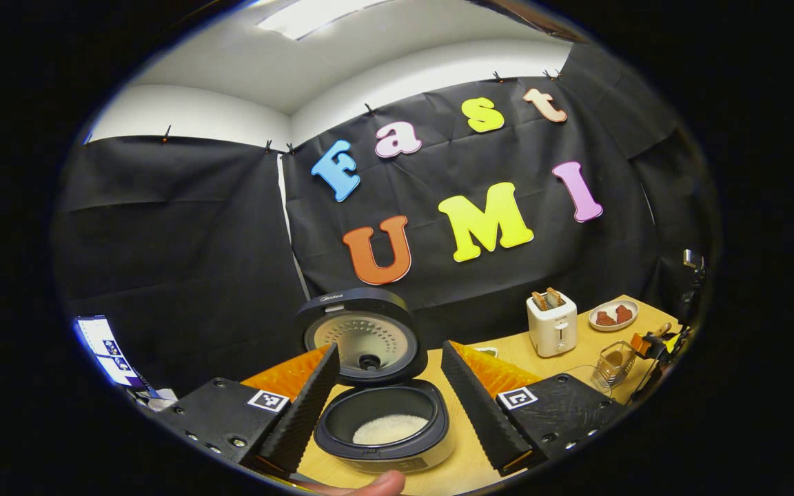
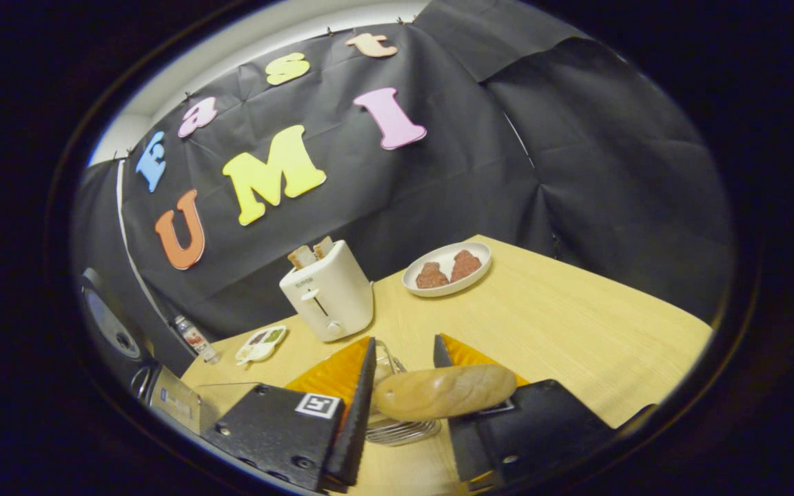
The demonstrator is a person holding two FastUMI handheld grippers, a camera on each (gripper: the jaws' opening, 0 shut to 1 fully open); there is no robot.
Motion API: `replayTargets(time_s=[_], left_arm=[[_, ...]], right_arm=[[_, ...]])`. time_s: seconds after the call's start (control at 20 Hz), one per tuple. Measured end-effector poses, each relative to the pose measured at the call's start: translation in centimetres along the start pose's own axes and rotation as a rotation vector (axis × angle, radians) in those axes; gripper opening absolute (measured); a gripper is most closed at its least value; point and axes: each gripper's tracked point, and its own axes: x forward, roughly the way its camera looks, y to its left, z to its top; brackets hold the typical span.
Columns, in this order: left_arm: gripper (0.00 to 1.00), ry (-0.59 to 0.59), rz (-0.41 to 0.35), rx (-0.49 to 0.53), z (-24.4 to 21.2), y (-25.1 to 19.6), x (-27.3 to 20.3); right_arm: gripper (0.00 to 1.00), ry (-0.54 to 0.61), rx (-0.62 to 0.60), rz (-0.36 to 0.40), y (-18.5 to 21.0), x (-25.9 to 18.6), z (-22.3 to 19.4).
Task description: Close the left gripper, press the button to open the rice cooker; take a wooden spoon from the chopstick holder with the right hand, scoop a spoonful of rice and pour it into the rice cooker, then put the wooden spoon back into the chopstick holder.
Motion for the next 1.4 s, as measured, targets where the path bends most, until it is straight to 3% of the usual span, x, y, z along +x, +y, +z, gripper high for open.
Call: replayTargets(time_s=[0.15, 0.3, 0.5, 0.6, 0.65, 0.75, 0.8, 0.85, 1.1, 1.4], left_arm=[[0.94, 0.006, 0.007, -0.001, -0.3, 0.4, 0.1], [0.94, 0.008, 0.016, -0.006, -0.3, 0.9, 0.2], [0.93, -0.002, 0.042, -0.008, -0.2, 1.9, 0.3], [0.93, -0.010, 0.056, -0.002, -0.2, 2.4, 0.2], [0.93, -0.009, 0.058, 0.001, -0.2, 2.6, 0.2], [0.95, -0.008, 0.076, 0.003, -0.3, 3.2, 0.2], [0.95, -0.003, 0.082, -0.001, -0.5, 3.5, 0.1], [0.95, 0.002, 0.091, -0.006, -0.7, 3.8, 0.2], [0.95, 0.017, 0.143, -0.024, -1.7, 6.3, -0.1], [0.95, 0.030, 0.191, 0.006, -3.2, 9.3, -0.4]], right_arm=[[0.28, -0.010, -0.028, 0.026, 0.7, -0.3, 0.3], [0.23, -0.014, -0.075, 0.041, 1.7, 0.0, 0.6], [0.21, -0.015, -0.121, 0.054, 2.9, 0.1, 1.6], [0.25, -0.042, -0.144, 0.059, 3.7, 0.0, 3.2], [0.20, -0.048, -0.155, 0.061, 4.2, -0.2, 4.0], [0.24, -0.068, -0.189, 0.064, 5.1, -0.7, 6.0], [0.20, -0.080, -0.214, 0.072, 6.0, -1.1, 7.2], [0.25, -0.092, -0.239, 0.080, 6.8, -1.6, 8.5], [0.25, -0.121, -0.359, 0.151, 13.3, -4.9, 13.2], [0.25, -0.090, -0.442, 0.234, 20.9, -8.3, 12.3]])
